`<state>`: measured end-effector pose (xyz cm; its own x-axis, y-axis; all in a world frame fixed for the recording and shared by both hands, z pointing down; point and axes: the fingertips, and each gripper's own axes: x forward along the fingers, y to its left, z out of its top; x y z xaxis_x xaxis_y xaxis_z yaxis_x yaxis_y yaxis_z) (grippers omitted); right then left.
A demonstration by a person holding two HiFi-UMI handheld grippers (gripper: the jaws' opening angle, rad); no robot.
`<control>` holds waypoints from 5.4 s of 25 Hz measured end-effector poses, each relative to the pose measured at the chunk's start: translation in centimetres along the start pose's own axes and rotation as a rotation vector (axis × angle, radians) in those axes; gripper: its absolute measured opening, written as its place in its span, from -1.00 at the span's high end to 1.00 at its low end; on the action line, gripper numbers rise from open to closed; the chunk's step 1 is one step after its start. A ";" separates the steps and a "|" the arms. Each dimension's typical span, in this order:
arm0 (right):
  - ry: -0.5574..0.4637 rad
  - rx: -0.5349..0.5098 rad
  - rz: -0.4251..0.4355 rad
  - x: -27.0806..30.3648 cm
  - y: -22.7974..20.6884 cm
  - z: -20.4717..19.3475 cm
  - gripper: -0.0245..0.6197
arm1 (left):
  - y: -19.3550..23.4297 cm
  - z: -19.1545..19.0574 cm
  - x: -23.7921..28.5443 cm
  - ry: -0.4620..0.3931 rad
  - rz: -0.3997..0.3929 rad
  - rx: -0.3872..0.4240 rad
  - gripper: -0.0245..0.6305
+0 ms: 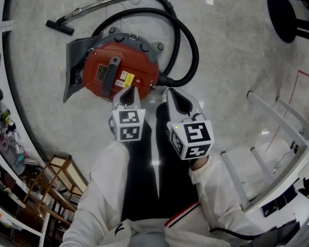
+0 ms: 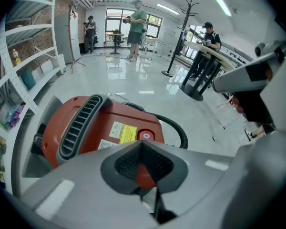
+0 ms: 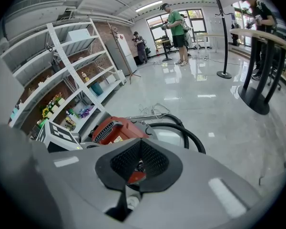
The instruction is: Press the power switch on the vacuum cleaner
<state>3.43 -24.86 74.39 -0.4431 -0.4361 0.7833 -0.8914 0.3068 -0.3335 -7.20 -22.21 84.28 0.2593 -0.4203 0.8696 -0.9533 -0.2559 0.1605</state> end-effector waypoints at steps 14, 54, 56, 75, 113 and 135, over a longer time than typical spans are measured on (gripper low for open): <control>0.012 0.007 -0.006 0.2 -0.4 -0.4 0.92 | 0.0 0.0 0.0 0.004 0.001 0.003 0.93; 0.042 0.016 -0.008 1.0 -1.1 -1.3 0.92 | 0.1 -0.7 0.3 0.025 0.012 -0.006 0.92; 0.040 0.012 -0.009 1.0 -1.1 -1.1 0.92 | 0.1 -0.7 0.3 0.025 0.006 -0.016 0.92; -0.024 -0.067 -0.025 -3.0 2.4 2.6 0.92 | 1.9 0.8 -5.6 -0.043 0.006 -0.049 0.93; -0.326 -0.177 -0.035 -22.3 15.3 11.9 0.92 | 4.9 12.2 -34.8 -0.497 0.068 0.060 0.93; -0.506 -0.232 0.004 -29.5 18.9 18.1 0.92 | 4.9 18.9 -46.9 -0.755 0.105 0.111 0.93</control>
<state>-2.12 -21.48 35.51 -0.4875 -0.7691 0.4133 -0.8708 0.4626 -0.1664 -21.04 -20.22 35.46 0.2413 -0.9172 0.3171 -0.9681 -0.2504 0.0123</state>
